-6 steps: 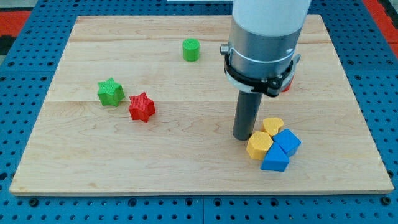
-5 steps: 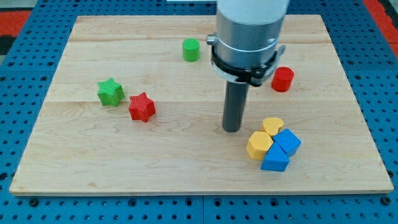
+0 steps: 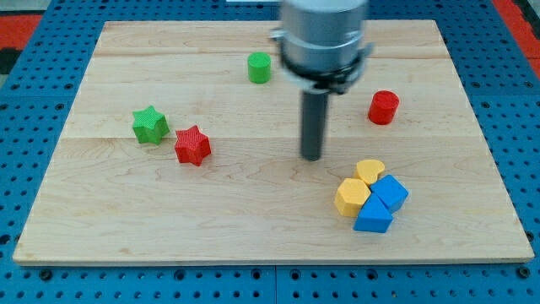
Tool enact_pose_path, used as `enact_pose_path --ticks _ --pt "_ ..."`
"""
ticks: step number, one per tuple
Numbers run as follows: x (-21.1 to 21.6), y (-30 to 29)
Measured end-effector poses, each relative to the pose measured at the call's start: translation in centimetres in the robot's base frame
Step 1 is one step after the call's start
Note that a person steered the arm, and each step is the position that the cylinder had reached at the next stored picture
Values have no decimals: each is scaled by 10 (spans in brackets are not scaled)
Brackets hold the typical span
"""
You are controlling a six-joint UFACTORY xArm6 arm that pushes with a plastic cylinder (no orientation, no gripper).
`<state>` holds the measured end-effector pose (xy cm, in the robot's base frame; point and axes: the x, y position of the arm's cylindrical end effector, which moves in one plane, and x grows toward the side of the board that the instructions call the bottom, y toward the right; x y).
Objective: Slide red circle to the center
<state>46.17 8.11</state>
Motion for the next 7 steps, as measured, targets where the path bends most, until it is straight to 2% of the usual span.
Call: enact_pose_path --ticks 1,2,3,4,6,7 --pt "-13 82" --pt "-30 131" --pt "-71 136" --pt "-98 109" --pt "-87 114" --pt "-84 97"
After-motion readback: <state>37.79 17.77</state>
